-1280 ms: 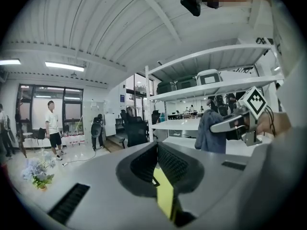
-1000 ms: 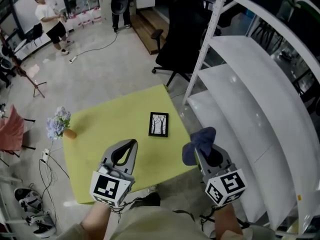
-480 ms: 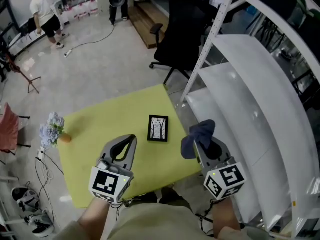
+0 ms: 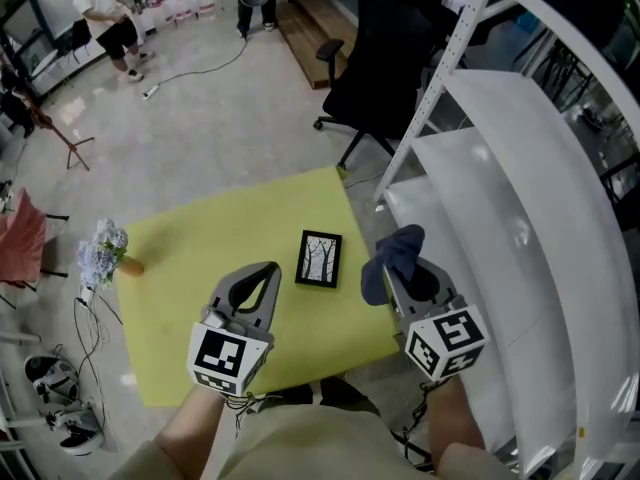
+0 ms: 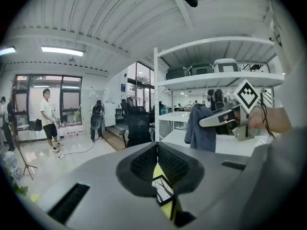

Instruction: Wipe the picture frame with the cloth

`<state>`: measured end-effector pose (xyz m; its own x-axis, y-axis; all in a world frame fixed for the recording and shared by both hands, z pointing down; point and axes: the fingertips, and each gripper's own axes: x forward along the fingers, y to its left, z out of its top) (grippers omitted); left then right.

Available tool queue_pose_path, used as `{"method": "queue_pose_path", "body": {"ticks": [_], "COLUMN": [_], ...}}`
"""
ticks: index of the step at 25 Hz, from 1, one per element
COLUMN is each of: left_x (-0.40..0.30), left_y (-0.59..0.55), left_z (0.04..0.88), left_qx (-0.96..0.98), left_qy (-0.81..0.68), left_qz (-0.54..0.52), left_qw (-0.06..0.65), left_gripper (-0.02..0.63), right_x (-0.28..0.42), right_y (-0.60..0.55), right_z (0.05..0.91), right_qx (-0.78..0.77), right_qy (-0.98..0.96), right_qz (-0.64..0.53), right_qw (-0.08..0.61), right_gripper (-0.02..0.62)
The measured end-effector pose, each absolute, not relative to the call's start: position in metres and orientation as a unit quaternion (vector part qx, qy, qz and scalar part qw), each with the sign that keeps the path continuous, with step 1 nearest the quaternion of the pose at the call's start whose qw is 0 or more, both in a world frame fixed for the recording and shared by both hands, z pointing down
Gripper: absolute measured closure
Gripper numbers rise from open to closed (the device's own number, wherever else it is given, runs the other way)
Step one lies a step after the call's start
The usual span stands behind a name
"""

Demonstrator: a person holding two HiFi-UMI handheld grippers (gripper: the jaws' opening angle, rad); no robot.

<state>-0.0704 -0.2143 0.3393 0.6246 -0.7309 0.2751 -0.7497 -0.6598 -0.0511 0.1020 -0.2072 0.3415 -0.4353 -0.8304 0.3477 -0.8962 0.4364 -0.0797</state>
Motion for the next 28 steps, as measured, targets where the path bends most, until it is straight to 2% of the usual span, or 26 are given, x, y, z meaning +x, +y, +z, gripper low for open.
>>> {"method": "queue_pose_path", "body": {"ticks": [3,10,28], "left_x": [-0.057,-0.041,-0.035], "left_y": [-0.225,-0.254,-0.273], "left_z": [0.358,0.411,0.583], "left_qx": [0.902,0.894,0.857], "left_qy": [-0.402,-0.402,-0.390], "left_qz": [0.155,0.171,0.265], "left_qw": [0.037,0.099,0.210], "left_gripper": [0.598,0.597,0.597], "right_x": [0.099,0.078,-0.002], "right_y": [-0.228,-0.286,-0.344], "right_z": [0.351,0.388,0.560], "right_qx": [0.494,0.442,0.344], "right_qy": [-0.849,-0.876,-0.891], "right_qz": [0.118,0.112,0.166], "right_qw": [0.146,0.156,0.244], "right_gripper": [0.522,0.520,0.518]}}
